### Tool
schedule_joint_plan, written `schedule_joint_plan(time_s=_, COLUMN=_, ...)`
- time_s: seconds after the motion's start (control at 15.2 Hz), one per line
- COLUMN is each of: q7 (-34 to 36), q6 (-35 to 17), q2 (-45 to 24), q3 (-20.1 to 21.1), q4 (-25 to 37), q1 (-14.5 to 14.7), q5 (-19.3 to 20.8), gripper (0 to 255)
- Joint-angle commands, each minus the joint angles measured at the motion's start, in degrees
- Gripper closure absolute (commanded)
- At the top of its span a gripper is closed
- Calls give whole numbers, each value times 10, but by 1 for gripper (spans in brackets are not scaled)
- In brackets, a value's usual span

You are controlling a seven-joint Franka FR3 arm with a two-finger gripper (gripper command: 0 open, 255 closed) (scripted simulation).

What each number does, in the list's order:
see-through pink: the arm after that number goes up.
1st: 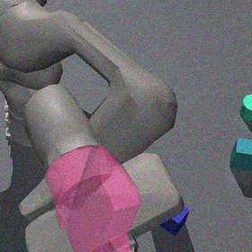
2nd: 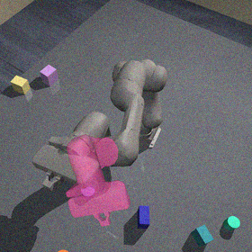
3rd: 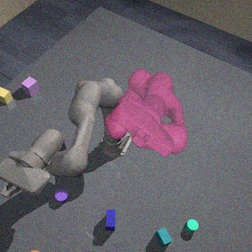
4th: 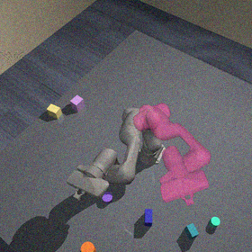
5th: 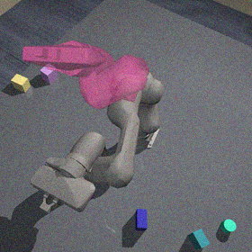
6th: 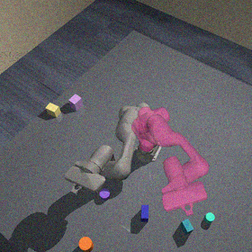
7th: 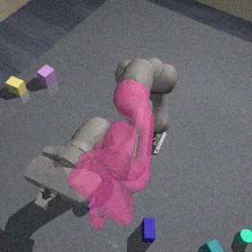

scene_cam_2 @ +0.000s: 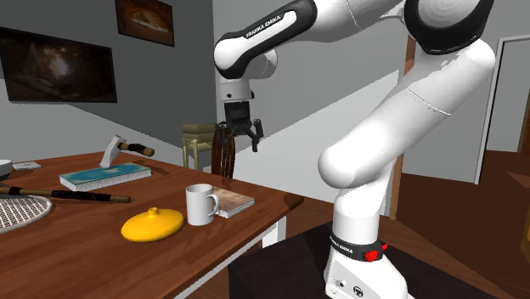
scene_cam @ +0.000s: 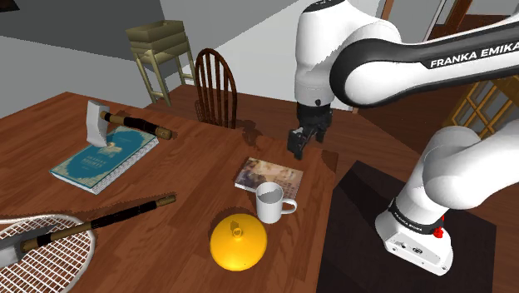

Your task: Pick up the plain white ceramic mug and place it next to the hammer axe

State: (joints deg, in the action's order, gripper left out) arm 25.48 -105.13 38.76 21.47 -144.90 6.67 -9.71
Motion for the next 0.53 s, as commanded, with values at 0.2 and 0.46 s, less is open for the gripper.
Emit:
schedule_joint_plan(time_s=0.2, q7=66, q6=-80, q2=-68, q3=64, q4=13, q1=6, q5=-24, gripper=0)
schedule_joint_plan(time_s=0.46, q7=124, q6=-142, q2=-134, q3=119, q4=37, q1=1, q5=-23, gripper=0)
